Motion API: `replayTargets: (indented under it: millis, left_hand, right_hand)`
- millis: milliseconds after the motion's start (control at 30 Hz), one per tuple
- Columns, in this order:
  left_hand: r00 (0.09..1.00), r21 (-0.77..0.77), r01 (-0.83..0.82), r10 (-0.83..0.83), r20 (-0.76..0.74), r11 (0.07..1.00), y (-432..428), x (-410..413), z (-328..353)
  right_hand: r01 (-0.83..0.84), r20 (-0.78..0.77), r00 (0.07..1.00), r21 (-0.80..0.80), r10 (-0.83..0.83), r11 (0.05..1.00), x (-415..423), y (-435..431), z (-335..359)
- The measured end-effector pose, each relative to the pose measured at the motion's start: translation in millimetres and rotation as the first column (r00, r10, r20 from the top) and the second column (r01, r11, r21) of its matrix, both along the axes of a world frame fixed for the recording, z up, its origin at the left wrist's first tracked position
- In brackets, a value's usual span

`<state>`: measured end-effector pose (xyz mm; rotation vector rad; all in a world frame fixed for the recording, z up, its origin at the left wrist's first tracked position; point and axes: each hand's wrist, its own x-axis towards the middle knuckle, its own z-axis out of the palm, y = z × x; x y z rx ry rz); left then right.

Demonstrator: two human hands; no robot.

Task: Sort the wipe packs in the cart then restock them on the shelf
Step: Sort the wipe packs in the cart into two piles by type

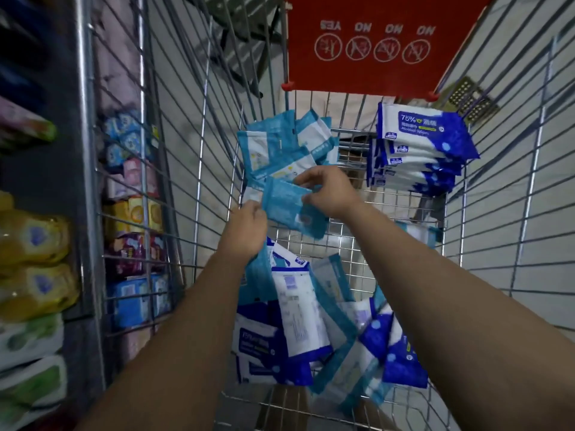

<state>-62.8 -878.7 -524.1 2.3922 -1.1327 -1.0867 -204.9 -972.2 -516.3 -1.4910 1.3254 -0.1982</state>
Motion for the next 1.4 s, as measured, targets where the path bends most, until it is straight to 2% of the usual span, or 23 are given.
replayTargets:
  millis: [67,167,233,333,367,400,433,467,500,533,567,633,733,800,900,967,1033,1167,1267,1333,1400]
  left_hand:
    - [0.997,0.146,0.034,-0.024,-0.070,0.989,3.6,-0.1,3.6]
    - [0.941,0.379,0.326,-0.334,-0.045,0.866,5.7,3.0,9.9]
    - [0.919,0.412,0.377,-0.389,-0.058,0.830,5.6,5.8,14.2]
    - [0.921,0.379,0.381,-0.382,-0.078,0.843,5.7,8.5,17.2]
    - [0.916,0.381,0.388,-0.398,-0.058,0.839,5.7,8.4,18.3]
    - [0.911,0.383,0.392,-0.411,-0.035,0.836,6.0,8.5,18.9]
    - [0.907,0.379,0.393,-0.420,-0.013,0.838,6.3,8.0,19.9]
    - [0.902,0.377,0.399,-0.431,0.000,0.836,6.7,7.5,20.1]
    - [0.893,0.377,0.415,-0.451,0.009,0.828,7.0,6.9,20.6]
    - [0.881,0.385,0.434,-0.472,0.006,0.815,6.8,7.2,21.1]
    - [0.869,0.394,0.456,-0.495,-0.002,0.798,6.5,7.8,22.6]
    - [0.841,0.433,0.498,-0.541,-0.028,0.751,5.7,10.7,26.8]
    - [0.821,0.447,0.517,-0.570,-0.018,0.730,3.6,15.6,32.9]
    - [0.827,0.395,0.519,-0.562,-0.009,0.758,0.9,18.9,35.6]
    - [0.876,0.296,0.479,-0.471,-0.106,0.826,-4.0,21.0,43.5]
    - [0.898,0.213,0.440,-0.421,-0.131,0.872,-8.7,22.3,52.0]
    - [0.904,0.137,0.427,-0.420,-0.072,0.894,-15.4,25.7,58.8]
    - [0.922,0.022,0.383,-0.384,0.044,0.923,-23.6,28.1,64.2]
    - [0.944,-0.105,0.309,-0.291,0.155,0.945,-23.1,21.2,65.2]
    - [0.962,-0.203,0.225,-0.184,0.201,0.953,-21.7,15.3,69.2]
    - [0.921,-0.252,0.245,-0.144,0.363,0.936,-21.5,8.6,72.8]
  right_hand:
    - [0.043,0.015,0.999,-0.125,-0.042,0.991,5.7,6.9,-7.6]
    - [0.088,0.080,0.994,-0.247,-0.070,0.965,7.7,18.2,-6.5]
    - [0.150,0.153,0.982,-0.306,-0.106,0.940,9.1,23.4,1.1]
    - [0.288,0.301,0.938,-0.397,-0.173,0.872,13.0,28.7,13.9]
    - [0.282,0.314,0.938,-0.440,-0.149,0.852,13.0,31.0,14.9]
    - [0.205,0.269,0.960,-0.491,-0.077,0.846,11.5,34.0,11.4]
    - [0.036,0.151,0.987,-0.518,0.049,0.855,8.7,37.9,6.5]
    - [-0.206,-0.026,0.975,-0.466,0.220,0.860,4.9,43.0,-1.9]
    - [-0.441,-0.198,0.897,-0.339,0.396,0.831,-0.5,48.5,-11.4]
    - [-0.582,-0.308,0.801,-0.198,0.514,0.789,-6.3,54.2,-20.4]
    - [-0.622,-0.359,0.751,-0.103,0.554,0.776,-11.5,59.6,-27.5]
    - [-0.538,-0.369,0.796,-0.070,0.479,0.840,-18.6,67.6,-31.5]
    - [-0.330,-0.270,0.912,-0.034,0.310,0.943,-22.1,76.1,-30.7]
    - [-0.243,-0.195,0.947,0.078,0.254,0.967,-20.5,80.8,-31.4]
    - [-0.134,-0.055,0.987,0.249,0.152,0.959,-14.1,85.6,-29.7]
    - [-0.192,-0.058,0.975,0.273,0.216,0.943,-10.3,89.3,-30.2]
    - [-0.222,-0.074,0.965,0.270,0.250,0.937,-8.6,93.0,-31.3]
    - [-0.232,-0.013,0.970,0.262,0.244,0.937,-10.5,97.7,-29.2]
    - [-0.247,0.023,0.968,0.279,0.251,0.928,-14.1,103.2,-23.9]
    - [-0.212,0.058,0.977,0.344,0.204,0.915,-17.3,103.9,-23.1]
    - [-0.157,0.124,0.985,0.406,0.116,0.900,-21.4,100.5,-23.0]
